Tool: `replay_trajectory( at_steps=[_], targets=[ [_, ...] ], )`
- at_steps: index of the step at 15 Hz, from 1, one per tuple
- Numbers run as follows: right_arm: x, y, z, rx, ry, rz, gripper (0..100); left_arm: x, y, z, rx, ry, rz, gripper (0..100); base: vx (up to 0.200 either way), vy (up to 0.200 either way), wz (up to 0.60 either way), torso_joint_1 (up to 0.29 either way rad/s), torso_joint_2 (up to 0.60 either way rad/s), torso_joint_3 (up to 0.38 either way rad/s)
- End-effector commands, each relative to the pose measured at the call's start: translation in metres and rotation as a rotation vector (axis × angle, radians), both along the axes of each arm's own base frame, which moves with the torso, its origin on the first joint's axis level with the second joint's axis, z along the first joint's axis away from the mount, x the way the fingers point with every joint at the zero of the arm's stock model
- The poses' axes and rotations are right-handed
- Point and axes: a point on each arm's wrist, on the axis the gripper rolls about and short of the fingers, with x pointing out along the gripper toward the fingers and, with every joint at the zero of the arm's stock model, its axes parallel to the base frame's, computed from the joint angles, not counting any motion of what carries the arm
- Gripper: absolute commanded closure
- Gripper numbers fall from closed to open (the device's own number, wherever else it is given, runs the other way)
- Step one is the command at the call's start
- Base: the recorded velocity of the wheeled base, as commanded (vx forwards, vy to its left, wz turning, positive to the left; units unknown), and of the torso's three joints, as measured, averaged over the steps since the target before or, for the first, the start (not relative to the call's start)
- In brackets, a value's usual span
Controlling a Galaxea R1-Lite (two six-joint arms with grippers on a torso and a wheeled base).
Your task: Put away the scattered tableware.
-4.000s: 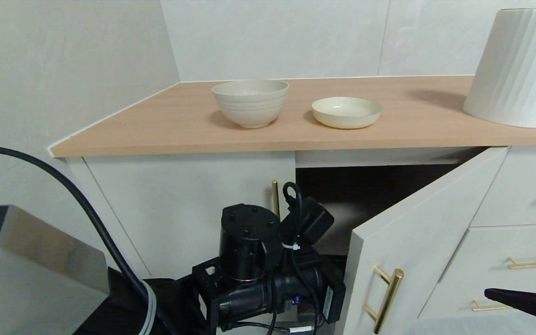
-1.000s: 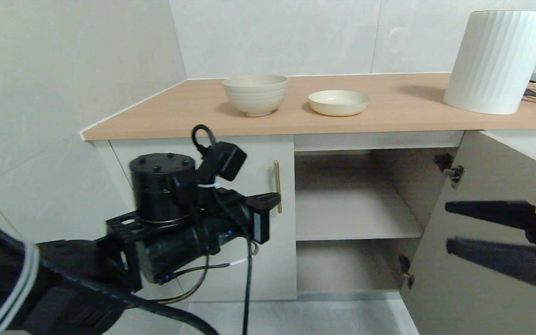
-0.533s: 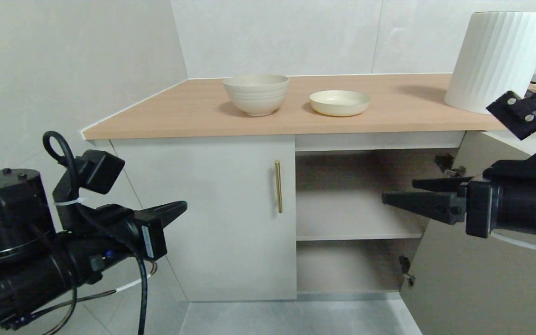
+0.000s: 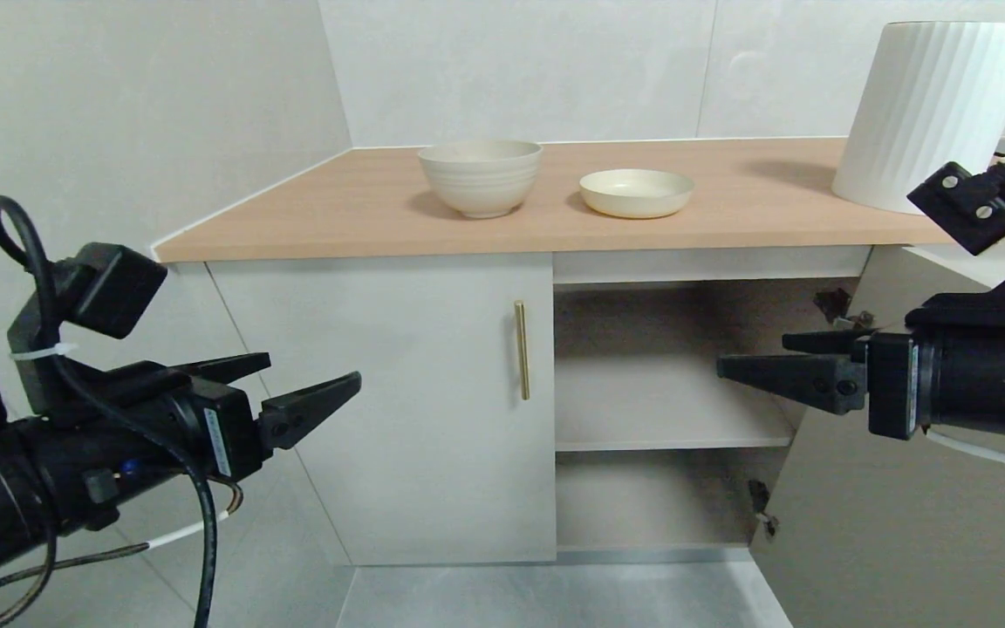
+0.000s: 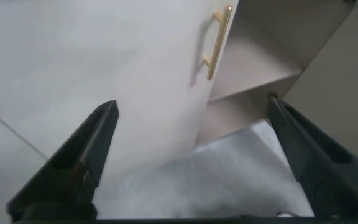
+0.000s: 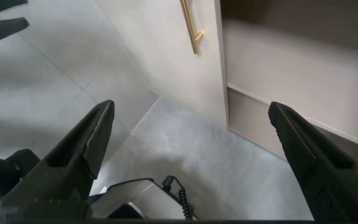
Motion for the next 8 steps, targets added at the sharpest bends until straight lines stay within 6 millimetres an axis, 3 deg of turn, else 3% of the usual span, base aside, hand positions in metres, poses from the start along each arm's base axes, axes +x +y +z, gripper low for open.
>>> replay_trajectory(
  at_steps=[1, 8],
  targets=[
    [0.000, 0.000, 0.001, 0.001, -0.005, -0.003, 0, -0.011, 0.004, 0.015, -0.015, -0.033, 0.004, 0, 0.000, 0.000, 0.00, 0.000, 0.00, 0.000],
    [0.000, 0.000, 0.002, 0.001, -0.005, -0.009, 0, -0.024, 0.009, 0.025, -0.023, -0.058, 0.007, 0, 0.000, 0.000, 0.00, 0.000, 0.00, 0.000]
  ],
)
